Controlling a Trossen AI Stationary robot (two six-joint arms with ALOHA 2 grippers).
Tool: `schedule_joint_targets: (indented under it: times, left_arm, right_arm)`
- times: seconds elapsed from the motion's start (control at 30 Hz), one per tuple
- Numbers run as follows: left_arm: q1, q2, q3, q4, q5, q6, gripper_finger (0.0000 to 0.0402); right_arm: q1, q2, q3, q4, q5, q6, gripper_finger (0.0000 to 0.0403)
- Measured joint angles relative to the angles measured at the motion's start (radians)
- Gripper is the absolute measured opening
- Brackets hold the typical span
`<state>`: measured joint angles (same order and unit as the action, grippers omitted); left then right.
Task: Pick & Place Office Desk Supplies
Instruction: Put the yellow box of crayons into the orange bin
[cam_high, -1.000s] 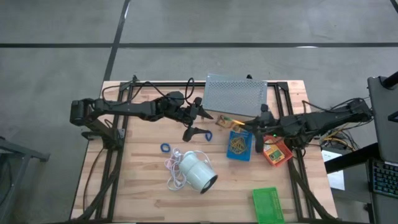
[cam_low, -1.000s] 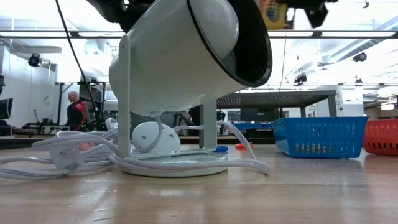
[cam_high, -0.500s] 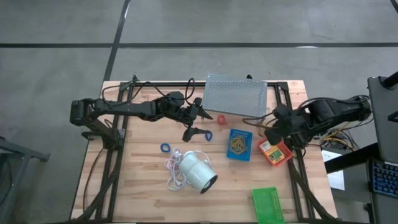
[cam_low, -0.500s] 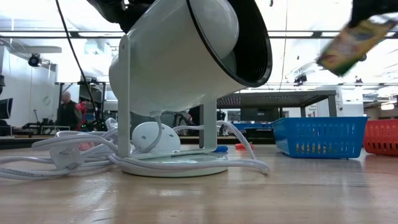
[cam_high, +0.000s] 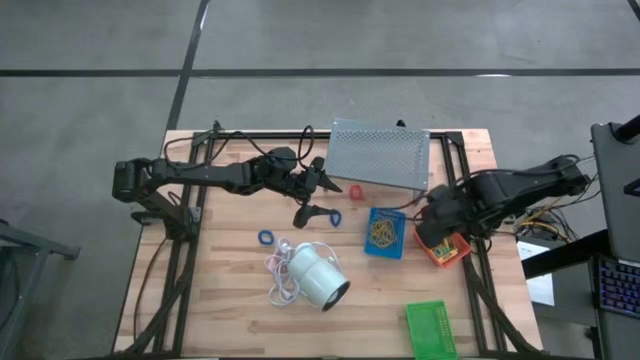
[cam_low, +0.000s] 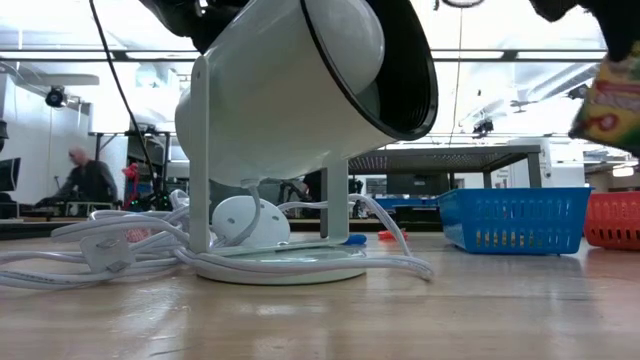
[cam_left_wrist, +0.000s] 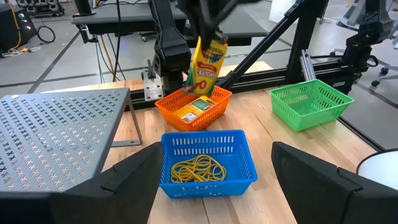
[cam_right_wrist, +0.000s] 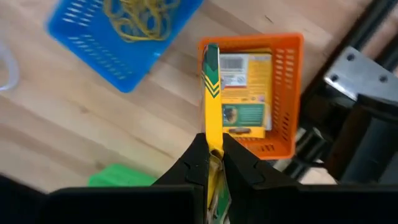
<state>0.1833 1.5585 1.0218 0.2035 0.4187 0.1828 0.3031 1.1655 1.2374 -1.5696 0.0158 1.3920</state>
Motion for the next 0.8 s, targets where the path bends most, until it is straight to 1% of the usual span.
schedule_joint_targets:
  times: [0.1, 0.3, 0.47, 0.7, 0.8]
  left_arm:
    - [0.000, 0.000, 0.000, 0.000, 0.000, 0.000, 0.0301]
    - [0.000, 0.000, 0.000, 0.000, 0.000, 0.000, 0.0297]
    - [0.000, 0.000, 0.000, 0.000, 0.000, 0.000, 0.0296]
    - [0.000, 0.000, 0.000, 0.000, 0.000, 0.000, 0.0296]
    - [0.000, 0.000, 0.000, 0.000, 0.000, 0.000, 0.0296]
  right_arm:
    - [0.000, -0.013, -0.059, 0.000, -0.018, 0.008, 0.0018]
    - [0.000, -0.053, -0.190, -0.002, -0.089, 0.019, 0.0018]
    - [0.000, -0.090, -0.285, 0.012, -0.100, 0.023, 0.0018]
    - [0.000, -0.101, -0.335, 0.019, -0.096, 0.023, 0.0024]
    - [0.000, -0.098, -0.351, 0.021, -0.096, 0.052, 0.0028]
